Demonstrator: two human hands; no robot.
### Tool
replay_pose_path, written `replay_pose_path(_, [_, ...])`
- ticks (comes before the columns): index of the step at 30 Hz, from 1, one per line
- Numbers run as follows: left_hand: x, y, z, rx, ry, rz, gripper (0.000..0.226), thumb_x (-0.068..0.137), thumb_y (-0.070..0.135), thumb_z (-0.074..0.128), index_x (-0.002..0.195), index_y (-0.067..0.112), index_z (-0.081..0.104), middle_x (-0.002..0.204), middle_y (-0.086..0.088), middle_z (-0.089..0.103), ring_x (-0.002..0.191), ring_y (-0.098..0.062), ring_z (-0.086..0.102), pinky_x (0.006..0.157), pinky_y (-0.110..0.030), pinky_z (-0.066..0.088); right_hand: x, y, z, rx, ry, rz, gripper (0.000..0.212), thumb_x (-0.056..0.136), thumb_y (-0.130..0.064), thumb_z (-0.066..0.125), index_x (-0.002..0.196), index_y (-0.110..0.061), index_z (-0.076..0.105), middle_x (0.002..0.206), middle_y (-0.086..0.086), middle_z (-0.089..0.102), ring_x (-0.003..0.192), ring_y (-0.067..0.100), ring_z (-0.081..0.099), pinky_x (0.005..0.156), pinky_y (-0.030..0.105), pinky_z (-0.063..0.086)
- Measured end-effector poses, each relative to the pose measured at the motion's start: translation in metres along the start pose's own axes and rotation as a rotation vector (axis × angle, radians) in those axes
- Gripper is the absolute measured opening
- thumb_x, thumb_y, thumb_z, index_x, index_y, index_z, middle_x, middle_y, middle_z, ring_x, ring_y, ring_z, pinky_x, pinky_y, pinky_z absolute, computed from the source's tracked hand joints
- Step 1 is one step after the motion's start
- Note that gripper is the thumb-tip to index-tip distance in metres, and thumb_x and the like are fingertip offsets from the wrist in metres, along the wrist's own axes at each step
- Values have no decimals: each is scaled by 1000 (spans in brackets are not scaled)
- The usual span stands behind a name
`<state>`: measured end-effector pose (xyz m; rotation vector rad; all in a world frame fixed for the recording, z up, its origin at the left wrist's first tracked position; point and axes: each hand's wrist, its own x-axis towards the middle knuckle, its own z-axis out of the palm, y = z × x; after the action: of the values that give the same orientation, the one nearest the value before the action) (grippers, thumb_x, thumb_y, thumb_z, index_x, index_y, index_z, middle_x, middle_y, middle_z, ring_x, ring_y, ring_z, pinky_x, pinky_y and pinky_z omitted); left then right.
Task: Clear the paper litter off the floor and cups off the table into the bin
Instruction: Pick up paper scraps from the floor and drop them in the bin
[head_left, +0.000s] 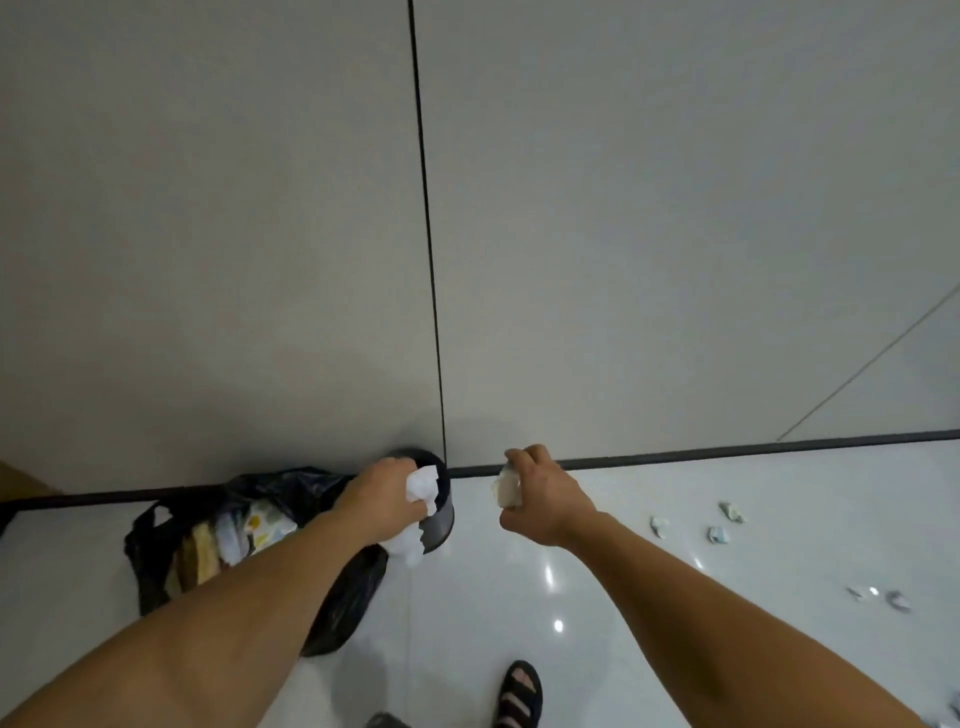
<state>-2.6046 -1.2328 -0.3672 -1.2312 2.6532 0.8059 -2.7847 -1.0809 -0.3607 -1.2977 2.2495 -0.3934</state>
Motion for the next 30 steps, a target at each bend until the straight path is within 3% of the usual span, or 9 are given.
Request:
replay_pose_path(3, [30, -15, -20, -41, 42, -48, 34, 80, 28, 68, 110, 16, 57, 114, -4, 59, 104, -25, 57, 84, -34, 46, 48, -15, -3, -18, -29, -65, 84, 73, -33, 77, 145, -20, 35, 138, 3, 39, 115, 29, 52, 93, 37, 50])
replay_pose_path(8, [77, -56, -27, -147, 17, -90, 28, 76, 34, 72, 95, 21, 56, 103, 0, 58, 97, -21, 58, 76, -29, 44, 121, -39, 18, -53, -137, -79, 80, 73, -32, 77, 142, -21, 36, 136, 4, 40, 114, 28, 51, 92, 36, 51])
replay_pose_path(13, [139, -118, -16, -183, -76, -136, 55, 76, 43, 70, 124, 22, 52, 121, -1, 56, 110, -21, 55, 86, -28, 44, 193, -55, 59, -47, -226, -2, 85, 76, -34, 75, 147, -20, 31, 141, 2, 37, 120, 26, 48, 95, 33, 47])
replay_pose_path(16, [183, -156, 0, -186, -143, -146, 66, 77, 44, 70, 134, 24, 43, 130, 0, 49, 115, -20, 52, 82, -23, 38, 241, -55, 94, -12, -241, 67, 85, 76, -35, 75, 148, -21, 30, 142, 1, 36, 120, 25, 48, 95, 32, 48])
replay_pose_path(25, [365, -245, 159, -166, -240, -114, 56, 76, 46, 71, 123, 20, 53, 125, -1, 53, 112, -19, 53, 91, -32, 47, 394, 36, 271, 91, -303, 194, 88, 76, -31, 77, 148, -20, 27, 146, 3, 33, 124, 26, 45, 102, 33, 45])
replay_pose_path(30, [422, -293, 265, -57, -349, -106, 72, 75, 52, 69, 138, 25, 45, 136, 0, 50, 124, -21, 47, 99, -37, 44, 444, 95, 362, 104, -307, 241, 88, 79, -33, 74, 150, -20, 24, 149, 5, 30, 128, 29, 43, 106, 36, 42])
